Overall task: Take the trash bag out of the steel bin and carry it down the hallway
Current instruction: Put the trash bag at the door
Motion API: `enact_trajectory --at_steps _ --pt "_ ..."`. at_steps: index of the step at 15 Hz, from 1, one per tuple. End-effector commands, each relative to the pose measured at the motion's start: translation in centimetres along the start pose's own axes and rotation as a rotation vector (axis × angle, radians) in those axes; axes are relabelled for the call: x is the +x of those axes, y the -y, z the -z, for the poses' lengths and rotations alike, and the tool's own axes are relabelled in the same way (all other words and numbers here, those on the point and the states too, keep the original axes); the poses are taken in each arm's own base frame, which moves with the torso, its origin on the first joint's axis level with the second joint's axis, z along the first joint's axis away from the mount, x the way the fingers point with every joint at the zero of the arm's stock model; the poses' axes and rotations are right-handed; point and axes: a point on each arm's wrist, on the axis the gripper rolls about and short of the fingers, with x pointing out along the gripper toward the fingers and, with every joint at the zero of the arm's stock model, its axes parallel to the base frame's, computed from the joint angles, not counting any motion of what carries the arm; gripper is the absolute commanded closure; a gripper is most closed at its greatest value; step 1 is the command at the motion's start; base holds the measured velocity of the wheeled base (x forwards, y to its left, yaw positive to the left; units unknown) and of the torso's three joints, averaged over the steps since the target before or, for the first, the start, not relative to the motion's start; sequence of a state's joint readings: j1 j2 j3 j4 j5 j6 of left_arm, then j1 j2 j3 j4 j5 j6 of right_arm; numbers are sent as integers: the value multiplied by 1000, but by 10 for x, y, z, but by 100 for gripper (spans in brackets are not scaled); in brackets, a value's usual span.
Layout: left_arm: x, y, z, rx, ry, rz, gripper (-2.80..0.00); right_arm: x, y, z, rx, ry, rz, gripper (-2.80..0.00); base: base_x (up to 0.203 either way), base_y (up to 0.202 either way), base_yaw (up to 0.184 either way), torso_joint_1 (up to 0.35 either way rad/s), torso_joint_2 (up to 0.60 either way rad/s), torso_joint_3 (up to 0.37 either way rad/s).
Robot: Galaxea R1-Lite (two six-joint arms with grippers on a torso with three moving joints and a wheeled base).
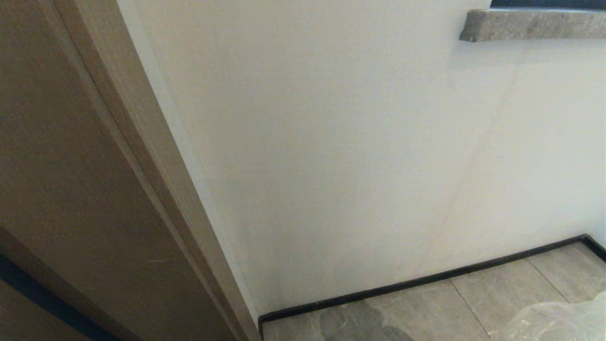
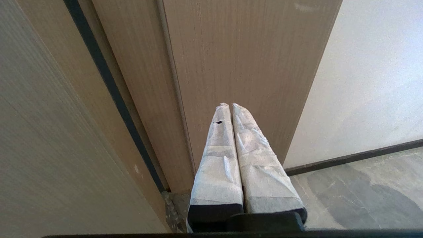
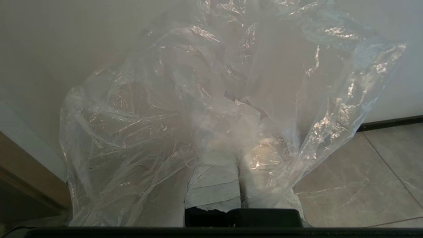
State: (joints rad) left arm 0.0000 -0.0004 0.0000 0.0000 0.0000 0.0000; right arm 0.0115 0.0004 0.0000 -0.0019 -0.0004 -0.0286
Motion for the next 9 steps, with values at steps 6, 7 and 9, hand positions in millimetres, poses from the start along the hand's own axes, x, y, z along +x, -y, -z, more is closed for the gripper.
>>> enact_trajectory --at_steps 6,7,9 --pt "0 0 0 0 0 0 0 0 0 0 7 0 0 0 0 0 0 0 0 0" --pt "0 0 0 0 0 0 0 0 0 0 7 0 2 0 0 0 0 0 0 0" --pt "0 0 0 0 0 0 0 0 0 1 4 -4 1 0 0 0 0 0 0 0"
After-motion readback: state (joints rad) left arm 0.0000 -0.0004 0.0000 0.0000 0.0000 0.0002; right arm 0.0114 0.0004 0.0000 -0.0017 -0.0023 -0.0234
